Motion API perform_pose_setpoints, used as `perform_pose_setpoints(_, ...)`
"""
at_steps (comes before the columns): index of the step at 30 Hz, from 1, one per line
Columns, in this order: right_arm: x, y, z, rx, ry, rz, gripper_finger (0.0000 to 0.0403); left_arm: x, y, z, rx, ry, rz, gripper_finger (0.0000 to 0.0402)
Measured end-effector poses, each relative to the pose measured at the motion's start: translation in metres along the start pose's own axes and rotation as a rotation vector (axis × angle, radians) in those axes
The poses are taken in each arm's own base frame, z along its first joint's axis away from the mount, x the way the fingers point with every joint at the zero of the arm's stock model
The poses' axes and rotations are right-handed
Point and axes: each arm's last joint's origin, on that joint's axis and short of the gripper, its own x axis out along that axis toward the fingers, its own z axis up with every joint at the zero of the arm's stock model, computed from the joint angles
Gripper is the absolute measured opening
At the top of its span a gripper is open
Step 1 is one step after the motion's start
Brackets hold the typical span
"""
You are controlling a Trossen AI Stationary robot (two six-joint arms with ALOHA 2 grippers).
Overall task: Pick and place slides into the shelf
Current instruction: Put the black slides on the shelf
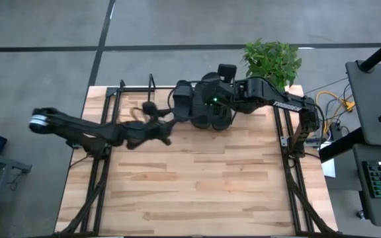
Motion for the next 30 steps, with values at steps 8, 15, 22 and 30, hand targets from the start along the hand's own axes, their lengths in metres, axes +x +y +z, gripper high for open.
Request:
perform_pose_setpoints(8, 0.018, 0.017, 0.02, 0.043, -0.154, 0.018, 0.0008, -0.054, 0.033, -0.033, -0.449, -0.182, -0.054, 0.0189)
perform_pose_setpoints(15, 0.048, 0.043, 0.034, 0.18, -0.267, -0.026, 0.0008, -0.086, 0.051, -0.052, -0.703, -0.27, -0.131, 0.0189)
perform_pose_setpoints(22, 0.092, 0.073, 0.047, 0.259, -0.336, -0.069, 0.0008, -0.1, 0.051, -0.07, -0.791, -0.196, -0.217, 0.0189)
perform_pose_setpoints(30, 0.147, 0.087, 0.071, 0.322, -0.347, -0.121, 0.0008, -0.11, 0.06, -0.079, -0.824, -0.225, -0.21, 0.019)
